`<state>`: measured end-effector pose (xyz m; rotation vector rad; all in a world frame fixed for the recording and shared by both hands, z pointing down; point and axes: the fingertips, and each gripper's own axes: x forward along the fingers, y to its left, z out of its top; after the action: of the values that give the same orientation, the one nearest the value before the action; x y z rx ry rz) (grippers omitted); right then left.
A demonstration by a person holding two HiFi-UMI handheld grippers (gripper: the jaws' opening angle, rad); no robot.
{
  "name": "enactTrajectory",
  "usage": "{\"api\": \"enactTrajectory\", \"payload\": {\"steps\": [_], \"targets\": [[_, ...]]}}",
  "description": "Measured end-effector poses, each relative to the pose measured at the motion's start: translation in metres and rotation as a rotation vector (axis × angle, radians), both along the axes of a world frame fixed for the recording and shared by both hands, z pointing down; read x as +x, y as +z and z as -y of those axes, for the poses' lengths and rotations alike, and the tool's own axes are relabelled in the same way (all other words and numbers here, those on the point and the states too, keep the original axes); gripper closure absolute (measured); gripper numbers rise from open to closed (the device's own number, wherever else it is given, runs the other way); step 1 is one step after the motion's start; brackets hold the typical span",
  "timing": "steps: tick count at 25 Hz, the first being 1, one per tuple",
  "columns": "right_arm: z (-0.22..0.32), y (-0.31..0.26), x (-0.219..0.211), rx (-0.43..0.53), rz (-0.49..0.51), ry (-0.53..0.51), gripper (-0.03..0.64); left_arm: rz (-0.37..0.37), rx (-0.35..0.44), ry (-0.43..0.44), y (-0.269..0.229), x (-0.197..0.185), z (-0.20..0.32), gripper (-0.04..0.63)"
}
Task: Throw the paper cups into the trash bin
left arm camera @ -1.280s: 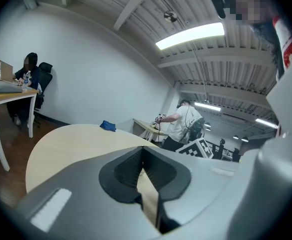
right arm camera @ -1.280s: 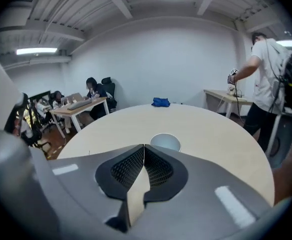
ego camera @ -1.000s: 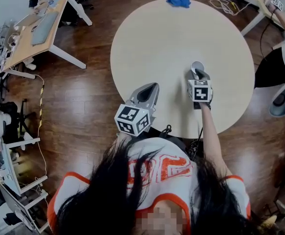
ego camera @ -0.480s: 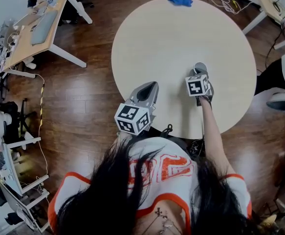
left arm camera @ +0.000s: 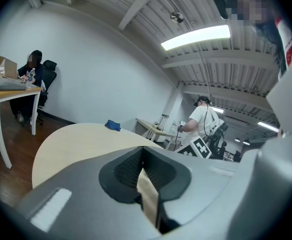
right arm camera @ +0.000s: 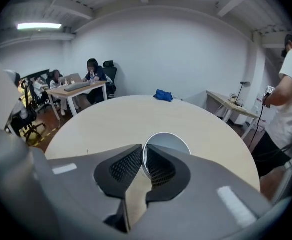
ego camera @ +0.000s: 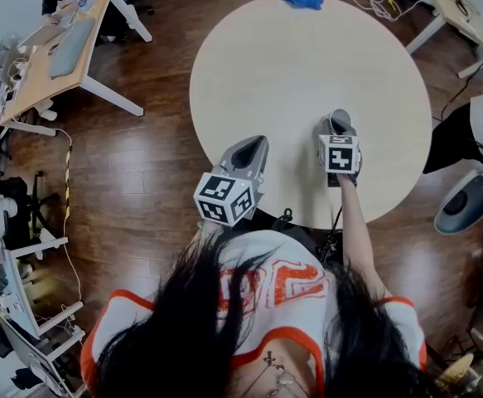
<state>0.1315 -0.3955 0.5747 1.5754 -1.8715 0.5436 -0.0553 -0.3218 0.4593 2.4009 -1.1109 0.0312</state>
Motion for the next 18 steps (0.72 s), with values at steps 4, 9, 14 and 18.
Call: {"api": "enactTrajectory", "payload": {"steps": [4, 9, 14, 18], "targets": [[-0.020, -0.019, -0.021, 0.045, 0.088, 0.035, 0.583, -0.003, 0.006, 0.029, -0.002, -0.006, -0.009, 0.595], [-0.054, -0.038, -0.046, 0.089, 0.098, 0.070, 0.583, -0.007, 0.009, 0.074, -0.003, -0.015, -0.024, 0.595], [-0.093, -0.050, -0.077, 0.118, 0.157, 0.111, 0.583, -0.014, 0.008, 0.121, 0.000, -0.026, -0.041, 0.595], [-0.131, -0.050, -0.095, 0.114, 0.182, 0.149, 0.583, -0.021, -0.005, 0.168, 0.005, -0.030, -0.060, 0.595]]}}
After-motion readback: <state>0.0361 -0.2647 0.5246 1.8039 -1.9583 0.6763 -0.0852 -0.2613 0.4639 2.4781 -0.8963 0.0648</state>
